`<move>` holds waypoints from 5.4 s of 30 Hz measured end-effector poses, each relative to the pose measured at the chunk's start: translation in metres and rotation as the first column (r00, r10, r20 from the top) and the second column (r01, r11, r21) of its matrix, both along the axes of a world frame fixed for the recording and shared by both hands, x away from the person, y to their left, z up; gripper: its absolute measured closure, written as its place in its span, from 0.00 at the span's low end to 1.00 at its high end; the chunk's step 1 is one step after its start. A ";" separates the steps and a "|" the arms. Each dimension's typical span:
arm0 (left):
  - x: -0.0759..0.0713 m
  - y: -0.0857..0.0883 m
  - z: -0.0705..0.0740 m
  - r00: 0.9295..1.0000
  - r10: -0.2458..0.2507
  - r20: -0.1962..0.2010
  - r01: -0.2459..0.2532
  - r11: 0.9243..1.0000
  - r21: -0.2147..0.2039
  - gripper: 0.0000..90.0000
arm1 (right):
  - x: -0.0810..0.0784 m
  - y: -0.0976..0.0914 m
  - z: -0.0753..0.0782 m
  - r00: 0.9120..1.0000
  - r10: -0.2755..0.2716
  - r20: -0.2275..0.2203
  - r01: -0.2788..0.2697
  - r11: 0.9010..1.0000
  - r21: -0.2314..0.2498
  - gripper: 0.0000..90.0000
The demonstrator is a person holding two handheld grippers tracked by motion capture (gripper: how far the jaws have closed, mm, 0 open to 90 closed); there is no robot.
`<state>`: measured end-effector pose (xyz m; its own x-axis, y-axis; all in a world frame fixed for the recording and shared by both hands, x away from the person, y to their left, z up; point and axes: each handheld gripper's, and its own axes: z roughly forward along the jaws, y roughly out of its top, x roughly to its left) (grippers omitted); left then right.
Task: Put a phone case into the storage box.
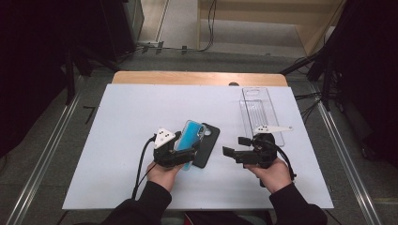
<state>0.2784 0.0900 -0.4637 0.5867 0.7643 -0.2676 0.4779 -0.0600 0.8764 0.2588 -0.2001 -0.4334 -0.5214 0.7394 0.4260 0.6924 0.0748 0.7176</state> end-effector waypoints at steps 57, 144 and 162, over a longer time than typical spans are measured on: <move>-0.020 -0.022 -0.015 1.000 -0.010 0.003 0.011 0.993 -0.120 0.19 | 0.052 0.052 0.001 0.980 -0.038 -0.195 0.074 0.982 0.176 0.83; 0.032 0.010 0.070 0.726 -0.666 -0.168 0.685 0.723 0.091 0.40 | 0.033 0.027 0.035 0.887 0.429 0.170 -0.446 0.892 0.073 0.86; 0.039 0.012 0.072 0.602 -0.770 -0.211 0.789 0.614 0.014 0.79 | 0.027 0.033 0.038 0.807 0.549 0.216 -0.574 0.816 0.068 0.86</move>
<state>0.3169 0.1020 -0.3921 0.9249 0.0640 -0.3748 0.3446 -0.5576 0.7552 0.2858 -0.1671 -0.3951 -0.9044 0.2410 0.3521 0.4158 0.3131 0.8538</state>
